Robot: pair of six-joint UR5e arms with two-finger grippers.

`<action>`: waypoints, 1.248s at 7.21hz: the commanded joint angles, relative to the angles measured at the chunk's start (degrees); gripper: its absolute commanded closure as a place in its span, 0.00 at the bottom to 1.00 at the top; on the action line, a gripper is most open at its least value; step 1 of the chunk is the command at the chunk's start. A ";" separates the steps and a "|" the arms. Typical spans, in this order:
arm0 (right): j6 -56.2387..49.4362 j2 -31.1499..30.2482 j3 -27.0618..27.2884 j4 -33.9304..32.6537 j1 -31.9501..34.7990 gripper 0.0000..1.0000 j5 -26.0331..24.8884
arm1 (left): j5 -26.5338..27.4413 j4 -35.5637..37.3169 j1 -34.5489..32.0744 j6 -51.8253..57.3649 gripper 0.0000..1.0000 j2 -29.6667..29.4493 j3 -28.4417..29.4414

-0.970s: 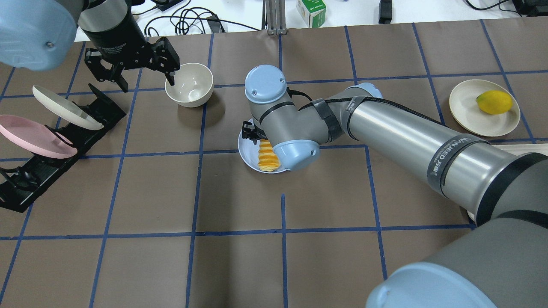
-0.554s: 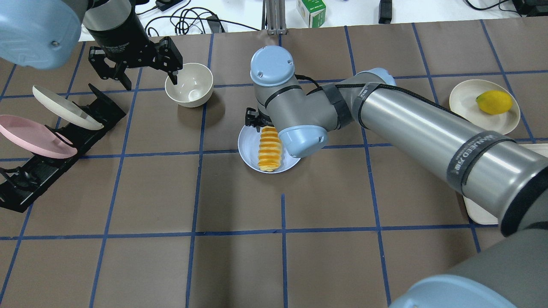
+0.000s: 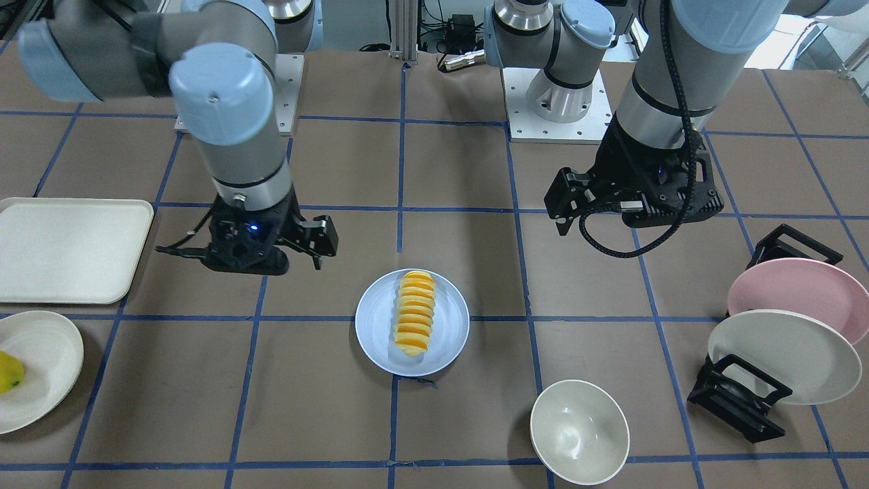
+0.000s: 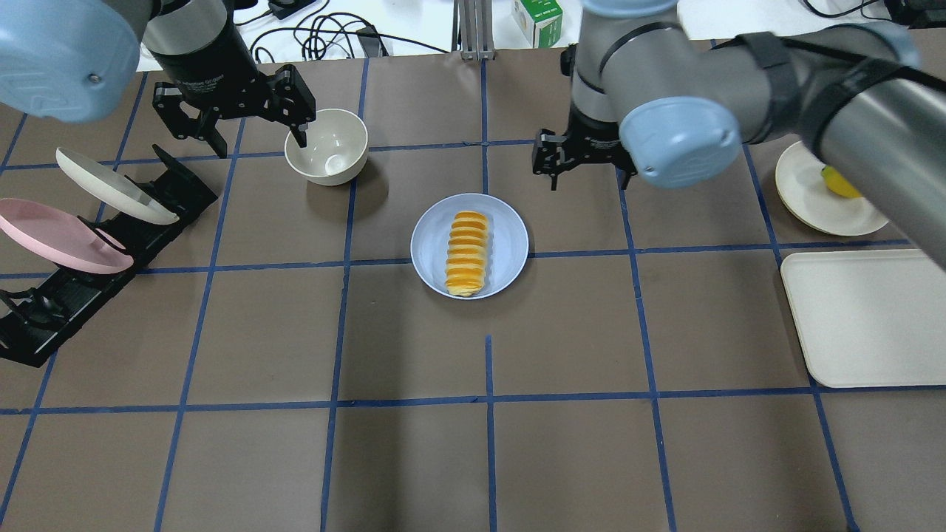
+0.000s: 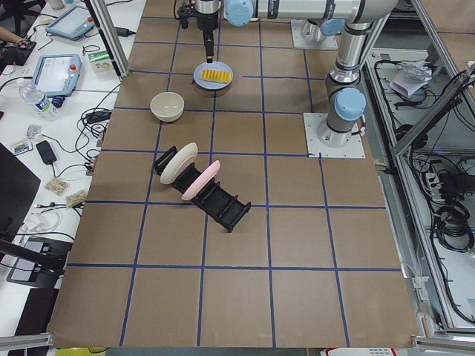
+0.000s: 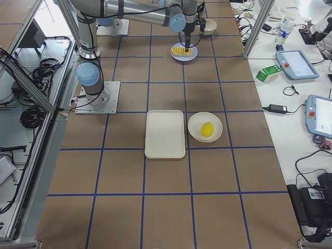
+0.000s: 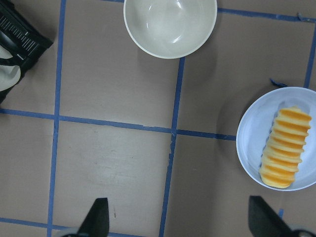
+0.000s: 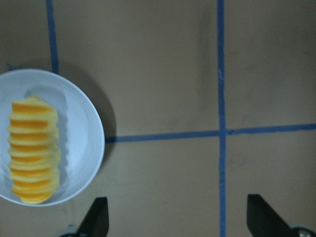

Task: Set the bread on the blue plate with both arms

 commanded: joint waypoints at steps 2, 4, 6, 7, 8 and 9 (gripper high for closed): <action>-4.80 -11.78 0.35 16.86 -5.40 0.00 0.16 | 0.00 0.00 -0.01 -0.04 0.00 0.12 -0.04; -4.46 -13.12 0.53 17.35 -5.75 0.00 -0.11 | 0.00 0.00 -0.01 -0.12 0.00 0.12 -0.04; -6.11 -12.95 1.92 18.05 -9.95 0.00 0.86 | -0.08 0.00 0.08 -0.12 0.00 0.30 -0.04; -4.81 -13.56 2.54 17.44 -10.06 0.00 0.77 | -0.09 0.00 0.08 -0.12 0.00 0.30 -0.04; -4.54 -14.00 2.20 17.52 -9.97 0.00 0.60 | -0.09 0.00 0.08 -0.12 0.00 0.30 -0.04; -4.54 -14.44 1.67 17.52 -9.97 0.00 0.08 | 0.00 0.00 0.08 -0.12 0.00 0.30 -0.13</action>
